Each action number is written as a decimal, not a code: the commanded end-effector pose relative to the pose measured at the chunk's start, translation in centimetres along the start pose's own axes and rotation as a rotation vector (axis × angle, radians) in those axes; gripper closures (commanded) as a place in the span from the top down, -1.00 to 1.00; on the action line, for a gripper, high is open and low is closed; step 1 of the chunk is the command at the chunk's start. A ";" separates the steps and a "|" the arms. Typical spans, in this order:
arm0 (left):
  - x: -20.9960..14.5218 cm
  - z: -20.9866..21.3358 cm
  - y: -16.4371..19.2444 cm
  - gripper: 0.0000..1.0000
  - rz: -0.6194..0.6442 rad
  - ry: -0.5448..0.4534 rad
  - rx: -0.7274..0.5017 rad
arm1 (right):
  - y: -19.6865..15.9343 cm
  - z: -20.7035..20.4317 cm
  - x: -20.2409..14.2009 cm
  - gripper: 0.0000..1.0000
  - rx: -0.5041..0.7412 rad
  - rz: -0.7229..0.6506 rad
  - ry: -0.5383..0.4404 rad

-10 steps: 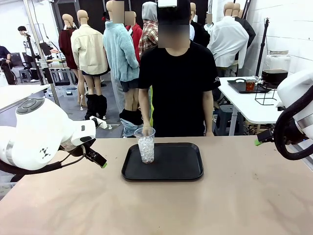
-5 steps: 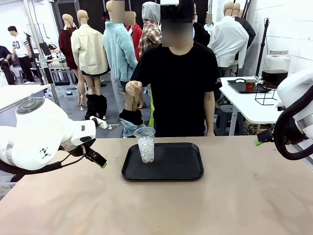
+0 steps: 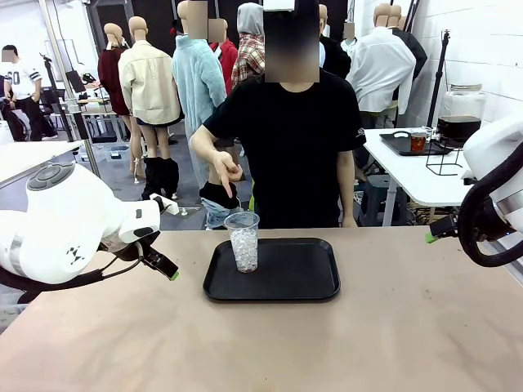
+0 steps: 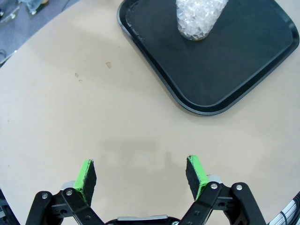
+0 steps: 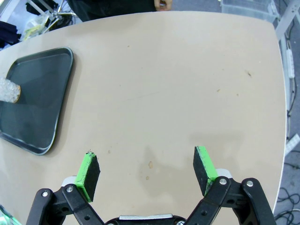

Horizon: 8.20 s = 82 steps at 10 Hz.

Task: Pour the drink into the iced cup.
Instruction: Pick up the iced cup indicated by the human and present it to them.

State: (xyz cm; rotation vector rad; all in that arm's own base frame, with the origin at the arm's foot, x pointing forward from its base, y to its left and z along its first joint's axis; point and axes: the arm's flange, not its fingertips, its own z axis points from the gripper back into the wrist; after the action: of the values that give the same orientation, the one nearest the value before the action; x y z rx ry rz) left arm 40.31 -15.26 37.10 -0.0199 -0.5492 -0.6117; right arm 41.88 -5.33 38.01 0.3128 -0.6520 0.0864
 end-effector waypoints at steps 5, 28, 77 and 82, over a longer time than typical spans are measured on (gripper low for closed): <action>-0.1 0.1 0.1 1.00 0.004 -0.001 0.000 | 0.1 -0.1 -0.1 1.00 0.004 0.008 -0.010; 1.8 1.9 5.3 1.00 -0.424 -0.033 -0.306 | 0.1 -0.1 -0.1 1.00 0.004 0.008 -0.010; 11.8 -23.5 3.9 1.00 -0.518 -0.820 -0.978 | 0.1 -0.1 -0.1 1.00 0.004 0.008 -0.010; 11.9 -23.2 4.1 0.06 -0.516 -0.838 -0.973 | 0.1 -0.1 -0.1 1.00 0.004 0.008 -0.010</action>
State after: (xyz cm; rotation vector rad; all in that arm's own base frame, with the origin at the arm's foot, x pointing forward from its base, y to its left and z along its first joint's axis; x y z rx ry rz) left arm 61.70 -22.23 23.78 -1.1182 -0.9734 -1.3410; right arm 41.89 -5.28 38.06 0.3128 -0.6530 0.0878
